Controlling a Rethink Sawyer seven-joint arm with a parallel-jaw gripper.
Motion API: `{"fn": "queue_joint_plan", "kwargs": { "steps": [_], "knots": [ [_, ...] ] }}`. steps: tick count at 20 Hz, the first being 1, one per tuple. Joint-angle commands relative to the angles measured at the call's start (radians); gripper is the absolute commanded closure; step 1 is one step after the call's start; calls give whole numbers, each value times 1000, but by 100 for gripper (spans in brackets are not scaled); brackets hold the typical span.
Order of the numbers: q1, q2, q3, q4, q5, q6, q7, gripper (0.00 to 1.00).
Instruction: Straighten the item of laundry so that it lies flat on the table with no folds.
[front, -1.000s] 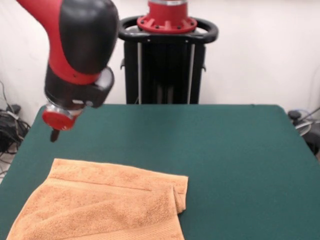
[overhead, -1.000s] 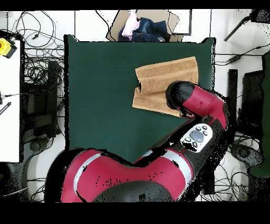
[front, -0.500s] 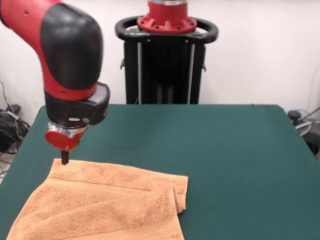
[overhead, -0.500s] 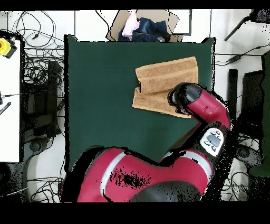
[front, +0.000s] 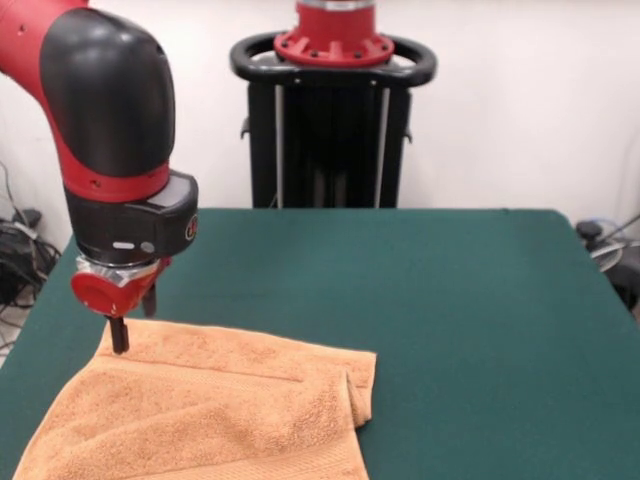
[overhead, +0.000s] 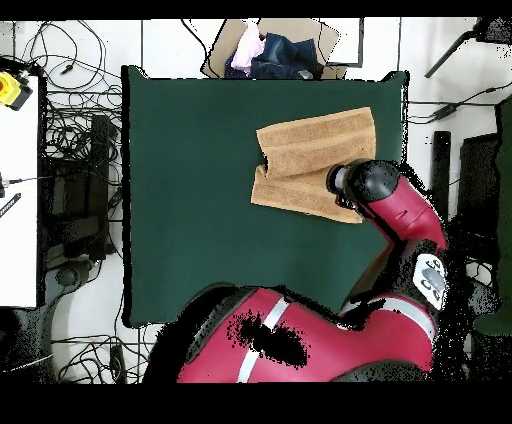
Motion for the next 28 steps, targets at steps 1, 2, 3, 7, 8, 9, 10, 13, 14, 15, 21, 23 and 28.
{"fn": "queue_joint_plan", "kwargs": {
  "steps": [1,2,3,7,8,9,10,13,14,15,21,23,28],
  "knots": [
    [15,9,161,82,3,-64,52,0],
    [24,15,148,76,-1,-68,67,0],
    [36,25,133,70,-4,-80,85,0],
    [75,73,92,60,0,-154,153,0],
    [80,81,88,60,6,-165,164,0],
    [83,83,90,63,12,-171,172,0],
    [77,80,104,72,23,-174,172,0],
    [36,60,184,110,58,-192,147,0],
    [23,56,206,119,66,-201,139,0],
    [14,55,221,125,71,-211,134,0],
    [-20,72,263,126,67,-271,114,0],
    [-26,78,271,123,63,-286,115,0],
    [-11,94,250,111,60,-292,143,0]
  ]
}}
